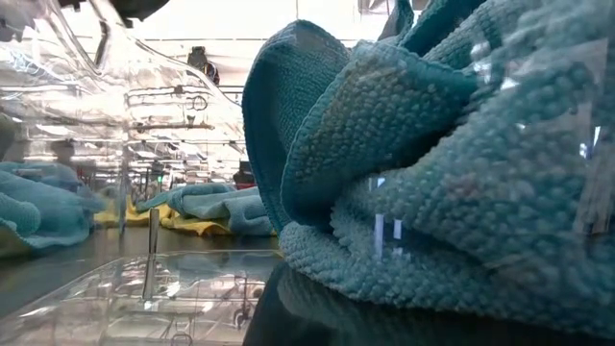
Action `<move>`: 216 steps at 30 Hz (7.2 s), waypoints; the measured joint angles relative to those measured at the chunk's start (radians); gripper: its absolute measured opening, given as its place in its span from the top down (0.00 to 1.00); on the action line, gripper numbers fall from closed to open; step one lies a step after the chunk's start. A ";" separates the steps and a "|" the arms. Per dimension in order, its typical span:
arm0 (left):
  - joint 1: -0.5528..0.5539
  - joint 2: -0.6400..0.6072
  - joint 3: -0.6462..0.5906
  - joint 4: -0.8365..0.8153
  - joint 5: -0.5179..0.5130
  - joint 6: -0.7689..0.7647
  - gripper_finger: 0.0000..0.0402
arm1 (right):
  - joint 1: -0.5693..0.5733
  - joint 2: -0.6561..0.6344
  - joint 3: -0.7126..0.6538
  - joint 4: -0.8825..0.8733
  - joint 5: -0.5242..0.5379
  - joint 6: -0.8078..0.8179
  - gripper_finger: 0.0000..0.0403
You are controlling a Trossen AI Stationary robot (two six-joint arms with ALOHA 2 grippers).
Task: Sort microfiber towel by color & place in baskets
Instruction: Put the yellow towel into the top transparent bin
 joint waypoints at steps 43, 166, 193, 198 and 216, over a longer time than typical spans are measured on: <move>0.000 0.000 0.000 0.000 0.000 0.000 0.16 | 0.203 -0.108 0.498 0.233 -0.038 -0.001 1.00; 0.000 0.000 0.000 0.000 0.000 0.000 0.16 | 0.415 -0.291 0.317 -0.660 -0.093 0.205 0.57; 0.000 0.000 0.000 0.000 0.000 0.000 0.16 | 0.226 -0.145 -0.024 -0.190 -0.093 0.245 0.57; 0.000 0.000 0.000 0.000 0.000 0.000 0.16 | 0.183 -0.066 -0.063 -0.112 -0.099 0.234 0.57; 0.000 0.000 0.000 0.000 0.000 0.000 0.16 | 0.128 -0.040 -0.115 0.012 -0.224 0.174 0.97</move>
